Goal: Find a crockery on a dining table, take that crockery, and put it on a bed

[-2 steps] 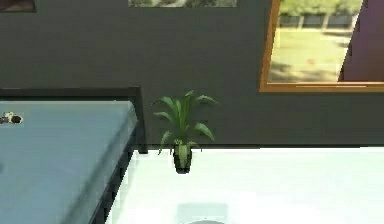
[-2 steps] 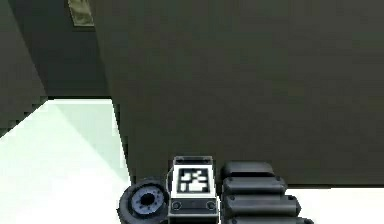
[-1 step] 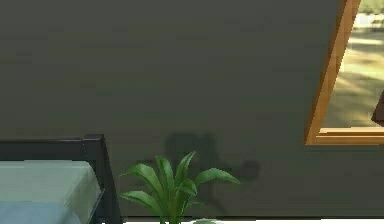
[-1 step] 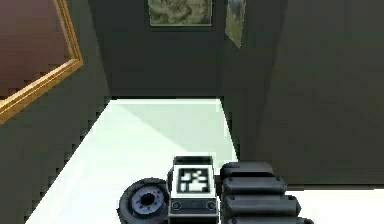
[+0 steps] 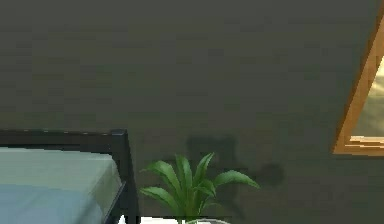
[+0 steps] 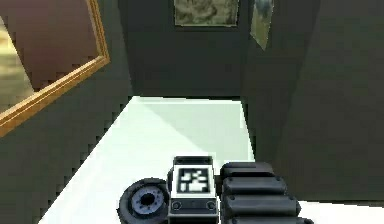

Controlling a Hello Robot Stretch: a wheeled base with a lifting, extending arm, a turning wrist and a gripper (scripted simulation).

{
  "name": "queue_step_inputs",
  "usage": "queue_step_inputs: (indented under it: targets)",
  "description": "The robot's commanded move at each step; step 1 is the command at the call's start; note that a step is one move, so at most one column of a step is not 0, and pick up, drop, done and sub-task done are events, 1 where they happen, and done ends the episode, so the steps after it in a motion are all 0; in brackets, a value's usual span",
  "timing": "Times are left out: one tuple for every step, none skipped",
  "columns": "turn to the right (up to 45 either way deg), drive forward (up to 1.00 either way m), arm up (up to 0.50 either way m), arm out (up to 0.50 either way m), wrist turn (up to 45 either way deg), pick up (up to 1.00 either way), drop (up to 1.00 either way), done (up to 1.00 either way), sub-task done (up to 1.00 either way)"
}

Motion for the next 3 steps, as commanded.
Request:
queue_step_inputs:
  targets:
    - [15.0, 0.00, 0.00, 0.00, 0.0, 0.00, 0.00, 0.00, 0.00]
    - [3.0, 0.00, 0.00, 0.00, 0.0, 0.00, 0.00, 0.00, 0.00]
    - [-45.0, 0.00, 0.00, 0.00, 0.0, 0.00, 0.00, 0.00, 0.00]
